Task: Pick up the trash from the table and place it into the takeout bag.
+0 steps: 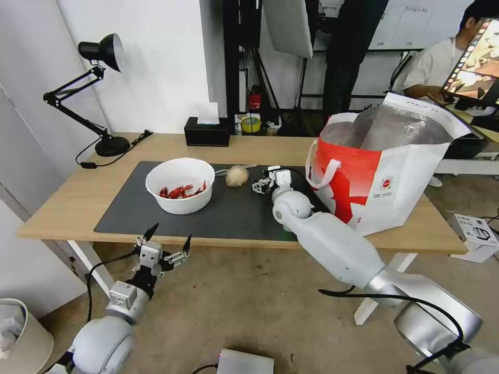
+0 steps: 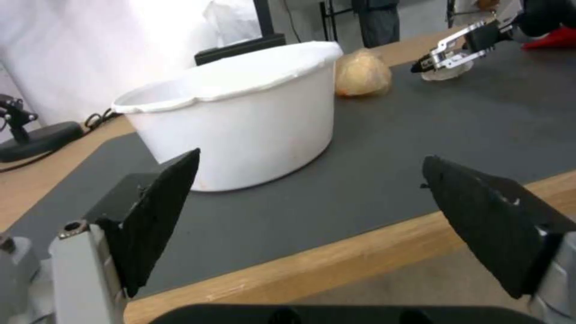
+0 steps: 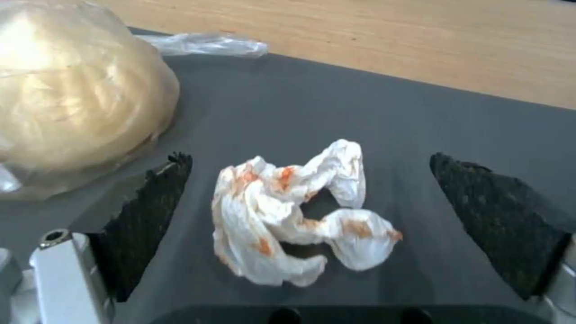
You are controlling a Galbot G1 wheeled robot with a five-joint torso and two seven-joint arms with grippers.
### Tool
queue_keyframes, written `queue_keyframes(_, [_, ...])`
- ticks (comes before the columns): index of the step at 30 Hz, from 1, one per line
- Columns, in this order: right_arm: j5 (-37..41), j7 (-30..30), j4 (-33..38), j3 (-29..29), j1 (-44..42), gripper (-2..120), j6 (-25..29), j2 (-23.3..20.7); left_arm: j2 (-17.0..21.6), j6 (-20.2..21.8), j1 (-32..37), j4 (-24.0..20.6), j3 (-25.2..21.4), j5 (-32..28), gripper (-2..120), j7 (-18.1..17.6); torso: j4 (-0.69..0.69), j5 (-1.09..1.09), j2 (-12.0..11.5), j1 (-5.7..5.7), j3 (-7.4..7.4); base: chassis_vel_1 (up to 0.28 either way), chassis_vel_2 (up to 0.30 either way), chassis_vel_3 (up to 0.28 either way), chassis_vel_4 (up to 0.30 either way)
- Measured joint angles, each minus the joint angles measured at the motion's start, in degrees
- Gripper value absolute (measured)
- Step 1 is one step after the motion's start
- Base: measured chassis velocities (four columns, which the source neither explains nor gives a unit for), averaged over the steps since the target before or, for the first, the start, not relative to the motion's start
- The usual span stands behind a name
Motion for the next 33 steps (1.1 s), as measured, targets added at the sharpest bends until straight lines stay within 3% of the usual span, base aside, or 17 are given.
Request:
queue_keyframes(9, [1.5, -0.2, -0.8, 0.1, 0.3, 98, -1.2, 0.2, 0.6, -0.1, -0.5, 0.4, 0.9, -1.3, 100, -0.8, 0.0, 0.0, 0.0, 0.0, 0.0, 0.0, 0.0, 0.0, 0.0])
queue_keyframes(17, [4.1, -0.4, -0.4, 1.1, -0.9, 65, -1.6, 0.2, 0.6, -0.4, -1.2, 1.2, 1.9, -1.2, 100, -1.2, 0.01, 0.0, 0.0, -0.01, -0.02, 0.0, 0.0, 0.0, 0.0])
queue_keyframes(22, [4.3, -0.4, -0.2, 1.4, -1.4, 52, -1.6, 0.1, 0.8, -0.5, -1.3, 1.2, 1.9, -1.3, 100, -1.2, 0.04, 0.01, 0.0, -0.03, -0.02, 0.0, 0.0, 0.0, 0.0])
queue_keyframes(24, [4.5, -0.5, -0.1, 1.5, -1.4, 40, -1.6, -0.2, 1.1, -0.5, -1.4, 1.2, 1.9, -1.4, 100, -1.3, 0.04, 0.01, 0.0, -0.02, -0.02, 0.0, 0.0, 0.0, 0.0])
queue_keyframes(26, [4.7, -0.4, -0.1, 1.5, -1.4, 37, -1.6, -0.3, 1.2, -0.5, -1.5, 1.2, 1.9, -1.4, 100, -1.3, 0.03, 0.01, 0.0, -0.02, -0.02, 0.0, 0.0, 0.0, 0.0])
queue_keyframes(29, [4.9, -0.4, 0.0, 1.6, -1.2, 22, -1.5, -0.6, 1.2, -0.6, -2.0, 1.3, 2.4, -1.5, 100, -1.4, 0.0, 0.01, 0.0, -0.02, 0.0, 0.0, 0.0, 0.0, 0.0])
queue_keyframes(31, [4.9, -0.4, 0.0, 1.6, -1.1, 21, -1.4, -0.6, 1.2, -0.6, -2.1, 1.3, 2.5, -1.5, 100, -1.5, -0.01, 0.01, 0.0, -0.02, 0.0, 0.0, 0.0, 0.0, 0.0])
queue_keyframes(33, [5.1, -2.0, -0.1, 1.6, -1.2, 7, 1.4, -0.9, 1.0, -0.6, -2.3, 1.4, 3.0, -1.4, 100, -1.5, -0.06, 0.0, 0.0, 0.0, 0.02, 0.0, 0.0, 0.0, 0.0])
